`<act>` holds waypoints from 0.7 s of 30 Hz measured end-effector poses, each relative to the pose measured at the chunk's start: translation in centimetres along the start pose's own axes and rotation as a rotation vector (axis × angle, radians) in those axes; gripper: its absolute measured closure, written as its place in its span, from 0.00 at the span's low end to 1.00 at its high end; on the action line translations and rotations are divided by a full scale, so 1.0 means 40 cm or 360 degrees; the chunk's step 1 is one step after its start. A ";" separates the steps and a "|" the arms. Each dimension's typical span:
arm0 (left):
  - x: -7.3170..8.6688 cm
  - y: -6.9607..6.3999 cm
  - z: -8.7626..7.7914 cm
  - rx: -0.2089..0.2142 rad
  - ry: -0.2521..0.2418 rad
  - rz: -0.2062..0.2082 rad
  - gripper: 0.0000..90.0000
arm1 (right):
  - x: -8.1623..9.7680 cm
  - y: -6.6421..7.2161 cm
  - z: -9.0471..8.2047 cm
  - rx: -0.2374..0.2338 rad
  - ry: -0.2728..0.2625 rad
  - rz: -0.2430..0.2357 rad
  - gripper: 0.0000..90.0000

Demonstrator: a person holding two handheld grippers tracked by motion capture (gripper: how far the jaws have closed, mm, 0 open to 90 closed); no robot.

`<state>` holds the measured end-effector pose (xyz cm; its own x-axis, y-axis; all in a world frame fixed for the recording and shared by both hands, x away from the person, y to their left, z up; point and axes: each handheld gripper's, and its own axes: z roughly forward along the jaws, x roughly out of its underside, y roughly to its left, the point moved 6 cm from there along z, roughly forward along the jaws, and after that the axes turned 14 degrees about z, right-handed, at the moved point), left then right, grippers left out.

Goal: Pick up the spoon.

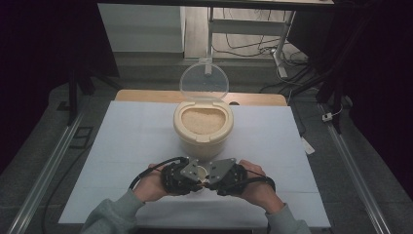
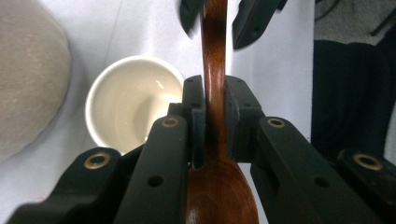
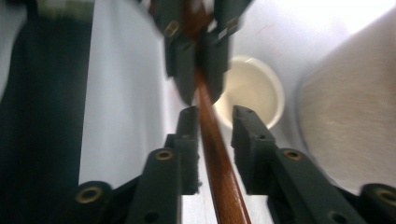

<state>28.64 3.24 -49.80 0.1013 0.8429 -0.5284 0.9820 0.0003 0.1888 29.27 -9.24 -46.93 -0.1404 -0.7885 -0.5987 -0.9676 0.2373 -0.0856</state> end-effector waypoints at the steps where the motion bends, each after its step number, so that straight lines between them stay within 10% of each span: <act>1: 0.000 0.000 0.000 0.0000 0.0000 0.0000 0.88 | -0.004 -0.006 -0.008 0.0001 -0.0074 0.0063 0.74; 9: 0.009 0.017 -0.016 -0.0087 -0.0054 -0.0056 0.88 | -0.002 -0.066 -0.061 0.0088 -0.0410 0.0457 0.56; 21: 0.022 0.041 -0.046 -0.0245 -0.0151 -0.0126 0.88 | 0.020 -0.108 -0.113 0.0263 -0.0641 0.0771 0.45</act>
<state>30.02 4.99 -48.44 0.0467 0.7824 -0.6211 0.9523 0.1529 0.2642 32.39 -13.47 -43.46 -0.4318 -0.3036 -0.8493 -0.7650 0.6221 0.1665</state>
